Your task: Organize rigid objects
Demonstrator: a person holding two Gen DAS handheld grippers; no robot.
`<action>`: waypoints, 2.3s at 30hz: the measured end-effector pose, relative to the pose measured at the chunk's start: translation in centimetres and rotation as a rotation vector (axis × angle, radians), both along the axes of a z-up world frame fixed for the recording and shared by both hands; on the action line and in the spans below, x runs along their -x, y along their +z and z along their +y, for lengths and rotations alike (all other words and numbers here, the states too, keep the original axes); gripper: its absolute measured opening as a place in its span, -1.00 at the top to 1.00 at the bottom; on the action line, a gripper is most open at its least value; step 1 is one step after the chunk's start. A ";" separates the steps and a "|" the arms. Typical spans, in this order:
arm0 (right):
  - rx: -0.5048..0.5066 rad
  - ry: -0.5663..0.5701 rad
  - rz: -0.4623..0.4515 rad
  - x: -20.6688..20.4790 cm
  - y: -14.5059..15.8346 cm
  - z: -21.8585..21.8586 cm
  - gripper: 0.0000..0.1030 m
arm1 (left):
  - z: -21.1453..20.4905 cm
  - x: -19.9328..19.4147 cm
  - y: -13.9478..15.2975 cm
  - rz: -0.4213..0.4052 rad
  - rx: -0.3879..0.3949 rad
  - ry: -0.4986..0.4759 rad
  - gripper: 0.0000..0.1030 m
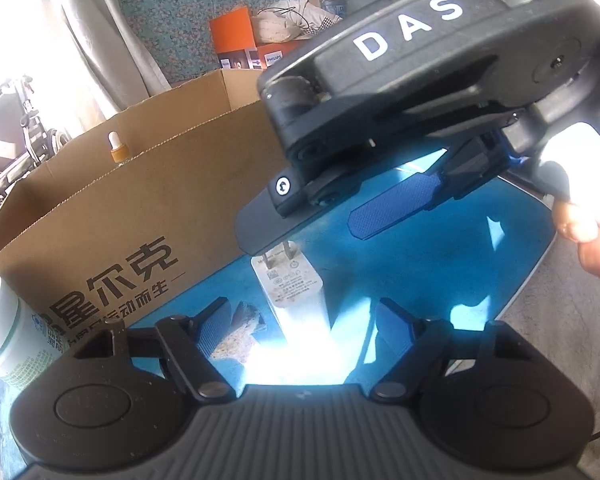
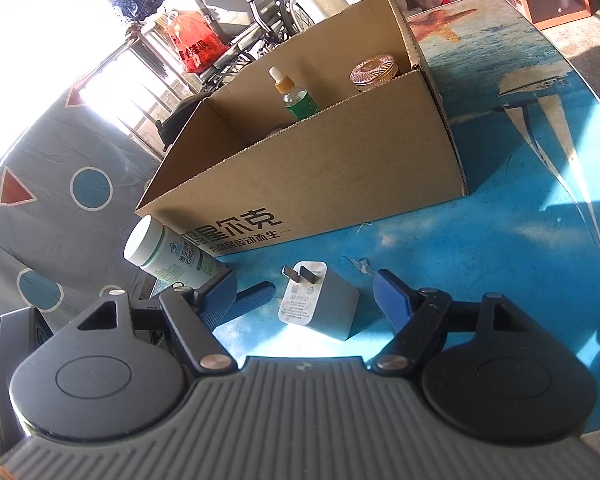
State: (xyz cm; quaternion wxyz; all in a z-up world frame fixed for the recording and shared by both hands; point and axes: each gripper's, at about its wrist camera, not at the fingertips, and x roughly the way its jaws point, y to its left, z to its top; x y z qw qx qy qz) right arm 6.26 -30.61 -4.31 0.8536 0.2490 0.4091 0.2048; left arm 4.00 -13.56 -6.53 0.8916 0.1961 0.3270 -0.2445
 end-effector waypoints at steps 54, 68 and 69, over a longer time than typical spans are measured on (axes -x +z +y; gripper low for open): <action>0.096 0.046 -0.247 1.9 11.1 3.5 0.24 | 1.3 0.3 9.9 -0.226 0.145 0.083 0.24; 0.164 0.154 -0.111 -14.3 13.8 3.8 0.24 | 2.9 -14.2 11.1 0.057 0.290 0.200 0.20; 0.168 0.158 -0.085 -15.5 13.2 3.8 0.24 | 3.4 -16.3 10.6 0.114 0.313 0.217 0.20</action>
